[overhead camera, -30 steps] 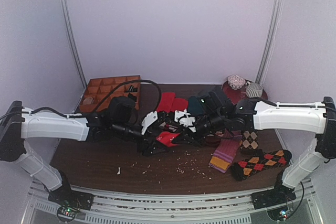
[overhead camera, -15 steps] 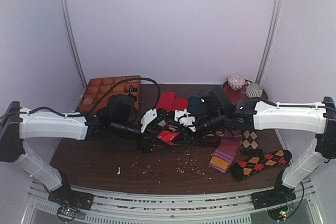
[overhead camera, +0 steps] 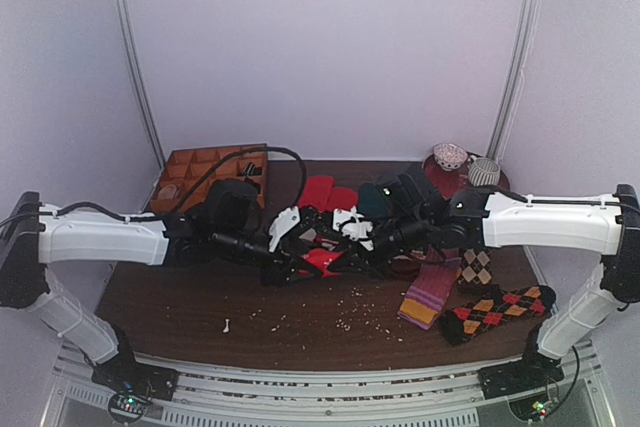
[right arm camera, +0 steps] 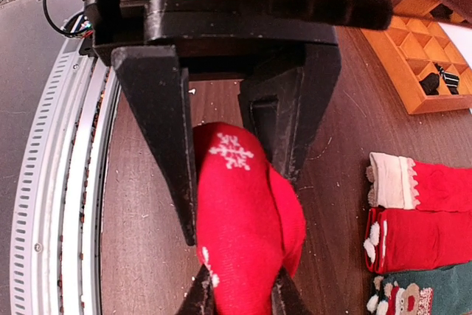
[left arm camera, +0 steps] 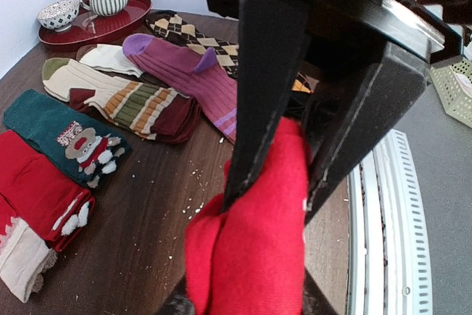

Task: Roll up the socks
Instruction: Pass from the right arm to the left

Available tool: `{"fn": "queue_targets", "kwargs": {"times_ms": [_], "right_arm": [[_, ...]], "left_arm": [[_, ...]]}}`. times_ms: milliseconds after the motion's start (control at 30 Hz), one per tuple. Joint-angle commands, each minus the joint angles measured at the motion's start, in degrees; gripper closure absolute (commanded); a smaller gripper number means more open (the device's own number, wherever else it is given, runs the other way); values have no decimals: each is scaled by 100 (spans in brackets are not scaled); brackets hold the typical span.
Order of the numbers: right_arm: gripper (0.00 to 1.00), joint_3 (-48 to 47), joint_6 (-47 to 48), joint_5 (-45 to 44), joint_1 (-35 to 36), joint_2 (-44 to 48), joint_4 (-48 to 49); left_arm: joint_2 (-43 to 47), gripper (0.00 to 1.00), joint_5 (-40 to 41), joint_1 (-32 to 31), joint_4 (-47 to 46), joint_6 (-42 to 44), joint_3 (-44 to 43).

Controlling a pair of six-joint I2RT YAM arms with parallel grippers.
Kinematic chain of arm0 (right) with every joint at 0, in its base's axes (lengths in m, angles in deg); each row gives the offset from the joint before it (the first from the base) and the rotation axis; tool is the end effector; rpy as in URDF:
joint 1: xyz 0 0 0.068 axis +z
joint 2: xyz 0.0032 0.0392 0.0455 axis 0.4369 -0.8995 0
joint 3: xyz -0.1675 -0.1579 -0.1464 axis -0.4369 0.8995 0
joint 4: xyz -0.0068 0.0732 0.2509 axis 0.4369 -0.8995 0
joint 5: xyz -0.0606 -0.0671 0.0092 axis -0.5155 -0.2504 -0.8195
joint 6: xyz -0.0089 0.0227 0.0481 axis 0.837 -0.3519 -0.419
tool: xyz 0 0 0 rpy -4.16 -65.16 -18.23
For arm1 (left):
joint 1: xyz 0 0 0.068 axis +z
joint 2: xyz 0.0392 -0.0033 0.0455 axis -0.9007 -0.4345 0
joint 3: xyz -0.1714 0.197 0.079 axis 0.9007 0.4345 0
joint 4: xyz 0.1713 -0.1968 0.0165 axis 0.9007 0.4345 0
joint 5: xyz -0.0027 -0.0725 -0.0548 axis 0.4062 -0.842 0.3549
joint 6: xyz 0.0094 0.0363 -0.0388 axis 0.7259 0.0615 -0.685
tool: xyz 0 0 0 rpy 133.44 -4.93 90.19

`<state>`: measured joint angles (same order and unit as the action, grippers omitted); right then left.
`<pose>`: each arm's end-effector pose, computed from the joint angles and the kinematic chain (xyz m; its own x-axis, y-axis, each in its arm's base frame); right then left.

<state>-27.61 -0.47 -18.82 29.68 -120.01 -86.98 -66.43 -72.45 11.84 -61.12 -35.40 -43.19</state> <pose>0.1804 0.2892 0.2805 0.0773 -0.5208 -0.8502 -0.9932 0.0345 -0.1114 0.1807 -0.2636 0.2372 -0.3085 0.4138 -0.8565 0.9492 0.1929 -0.2487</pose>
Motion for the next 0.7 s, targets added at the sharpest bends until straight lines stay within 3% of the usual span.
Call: {"fn": "queue_targets", "kwargs": {"times_ms": [0,33,100,300,500,533,600,633,667], "right_arm": [[100,-85,-228,6,23,-37,52],[100,-97,-264,12,28,-58,70],[100,-116,-324,22,24,-97,121],[100,-242,-506,-53,28,-261,220],[100,-366,-582,-318,23,-349,167],[100,-367,-586,-319,20,-352,160],[100,-375,-567,-269,20,-373,126],[100,-378,-556,-227,19,-387,112],[100,-390,-540,-186,21,-397,93]], "left_arm": [[-131,74,-236,-35,-319,218,-289],[-150,79,-269,-34,-334,226,-303],[-201,100,-354,-35,-364,236,-336],[-364,100,-580,-34,-437,348,-496],[-364,100,-234,-17,-332,310,-597],[-333,96,-216,-16,-327,335,-566],[-230,58,-225,-16,-412,394,-465],[-171,49,-232,-16,-466,422,-413],[-114,30,-287,-22,-506,463,-380]]}}
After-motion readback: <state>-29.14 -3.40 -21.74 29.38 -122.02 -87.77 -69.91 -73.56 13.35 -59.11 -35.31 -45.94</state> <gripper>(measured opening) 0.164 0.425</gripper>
